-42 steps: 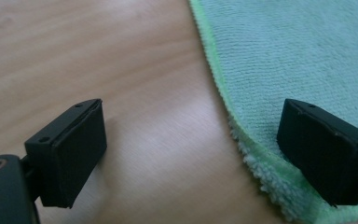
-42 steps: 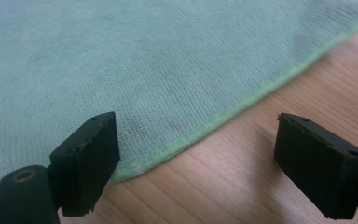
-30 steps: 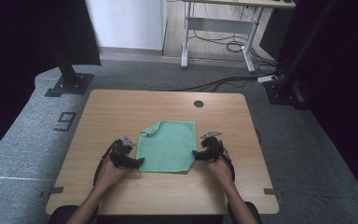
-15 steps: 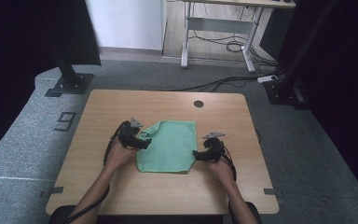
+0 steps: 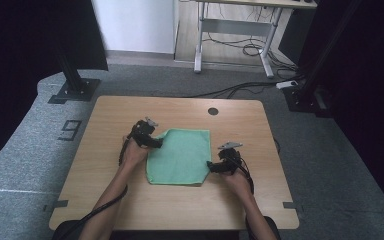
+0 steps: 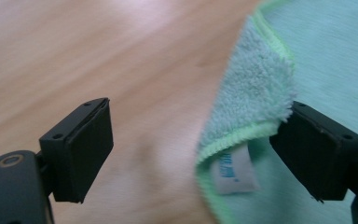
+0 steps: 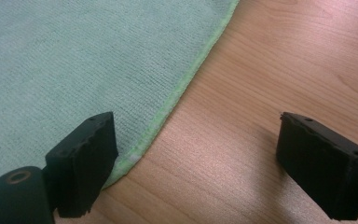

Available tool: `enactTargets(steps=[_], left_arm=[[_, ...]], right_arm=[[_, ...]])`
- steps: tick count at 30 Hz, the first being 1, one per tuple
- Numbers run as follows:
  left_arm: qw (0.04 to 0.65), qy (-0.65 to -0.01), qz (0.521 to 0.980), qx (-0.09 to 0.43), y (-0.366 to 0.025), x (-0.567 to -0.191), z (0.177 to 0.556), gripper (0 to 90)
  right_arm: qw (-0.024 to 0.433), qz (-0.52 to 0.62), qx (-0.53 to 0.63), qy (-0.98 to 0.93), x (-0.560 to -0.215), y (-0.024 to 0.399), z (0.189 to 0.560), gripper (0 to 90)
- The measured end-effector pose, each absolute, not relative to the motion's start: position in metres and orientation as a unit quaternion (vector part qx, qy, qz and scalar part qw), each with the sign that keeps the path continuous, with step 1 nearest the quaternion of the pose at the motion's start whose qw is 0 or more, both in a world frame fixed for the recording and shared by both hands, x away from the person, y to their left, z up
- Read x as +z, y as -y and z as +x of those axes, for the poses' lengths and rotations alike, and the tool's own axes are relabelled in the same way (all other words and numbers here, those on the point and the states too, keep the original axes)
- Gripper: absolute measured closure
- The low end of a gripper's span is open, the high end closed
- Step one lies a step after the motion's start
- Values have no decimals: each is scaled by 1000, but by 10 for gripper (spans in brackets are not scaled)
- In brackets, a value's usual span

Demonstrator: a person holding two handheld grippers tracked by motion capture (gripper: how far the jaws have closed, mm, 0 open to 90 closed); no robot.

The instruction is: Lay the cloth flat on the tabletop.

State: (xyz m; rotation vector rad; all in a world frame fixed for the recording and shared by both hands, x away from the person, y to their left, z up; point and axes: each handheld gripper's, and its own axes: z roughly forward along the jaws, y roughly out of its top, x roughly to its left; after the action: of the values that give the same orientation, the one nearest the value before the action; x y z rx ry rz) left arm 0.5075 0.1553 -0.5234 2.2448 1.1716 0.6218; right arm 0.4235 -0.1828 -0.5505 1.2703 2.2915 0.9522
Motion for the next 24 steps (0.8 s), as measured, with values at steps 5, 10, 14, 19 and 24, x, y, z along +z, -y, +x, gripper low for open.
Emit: enactTargets(steps=[5,10,14,19,24], left_arm=[[269,-463,810,239,-175,-512,519,140],[272,-467,805,245,-190,-503,517,140],[278,-458,807,249,-192,-499,510,140],[301,-438,815,232,-182,-498,510,139],[288,-427,829,219,-166,-509,520,139]], right_arm=[[177,448,338,-809,-551,183,423,119],[177,447,339,-809,-551,183,424,119],[176,446,339,-810,-551,183,424,117],[176,447,339,-809,-551,182,424,111],[176,446,339,-809,-551,183,424,111]])
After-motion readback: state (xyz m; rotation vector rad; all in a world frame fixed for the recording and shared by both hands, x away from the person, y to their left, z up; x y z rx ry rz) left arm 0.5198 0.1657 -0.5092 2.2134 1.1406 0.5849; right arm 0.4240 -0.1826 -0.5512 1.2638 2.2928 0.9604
